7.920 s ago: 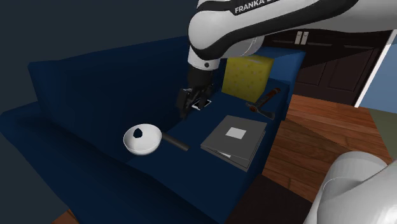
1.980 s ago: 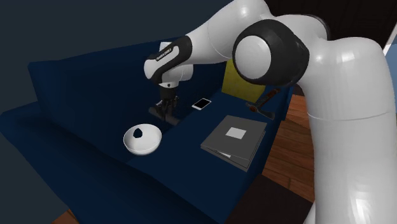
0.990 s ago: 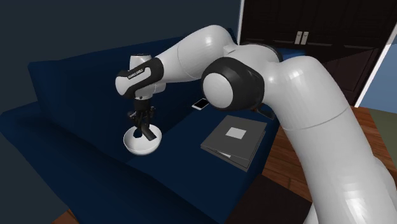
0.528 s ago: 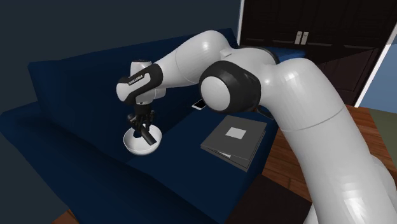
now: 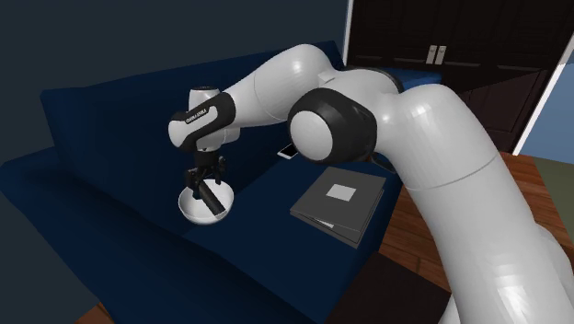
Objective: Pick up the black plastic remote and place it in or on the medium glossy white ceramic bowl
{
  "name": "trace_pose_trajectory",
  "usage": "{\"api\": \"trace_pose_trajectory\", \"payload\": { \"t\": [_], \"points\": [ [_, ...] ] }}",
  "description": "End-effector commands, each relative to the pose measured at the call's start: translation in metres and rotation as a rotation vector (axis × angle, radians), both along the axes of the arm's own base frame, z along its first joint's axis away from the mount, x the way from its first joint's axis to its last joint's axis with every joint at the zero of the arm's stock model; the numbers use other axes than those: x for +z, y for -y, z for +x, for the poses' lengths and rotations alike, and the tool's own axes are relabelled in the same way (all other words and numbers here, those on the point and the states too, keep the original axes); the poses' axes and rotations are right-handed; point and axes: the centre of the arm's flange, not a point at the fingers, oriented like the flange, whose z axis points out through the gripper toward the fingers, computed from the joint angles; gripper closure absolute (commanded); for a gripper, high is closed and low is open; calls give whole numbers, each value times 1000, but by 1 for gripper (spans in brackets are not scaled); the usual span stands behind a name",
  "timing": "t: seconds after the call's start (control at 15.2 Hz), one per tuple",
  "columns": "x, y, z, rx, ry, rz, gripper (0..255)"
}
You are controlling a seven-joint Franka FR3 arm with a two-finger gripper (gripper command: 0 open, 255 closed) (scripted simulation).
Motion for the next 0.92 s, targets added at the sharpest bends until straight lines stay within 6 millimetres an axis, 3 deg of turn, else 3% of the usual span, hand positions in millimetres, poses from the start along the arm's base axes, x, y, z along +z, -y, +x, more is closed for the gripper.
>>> {"api": "trace_pose_trajectory", "payload": {
  "t": [0.0, 0.07, 0.33, 0.86],
  "points": [
    [0, 0, 0, 0, 0, 0, 0],
    [0, 0, 0, 0, 0, 0, 0],
    [50, 4, -5, 0, 0, 0, 0],
    [50, 4, -5, 0, 0, 0, 0]
  ]
}}
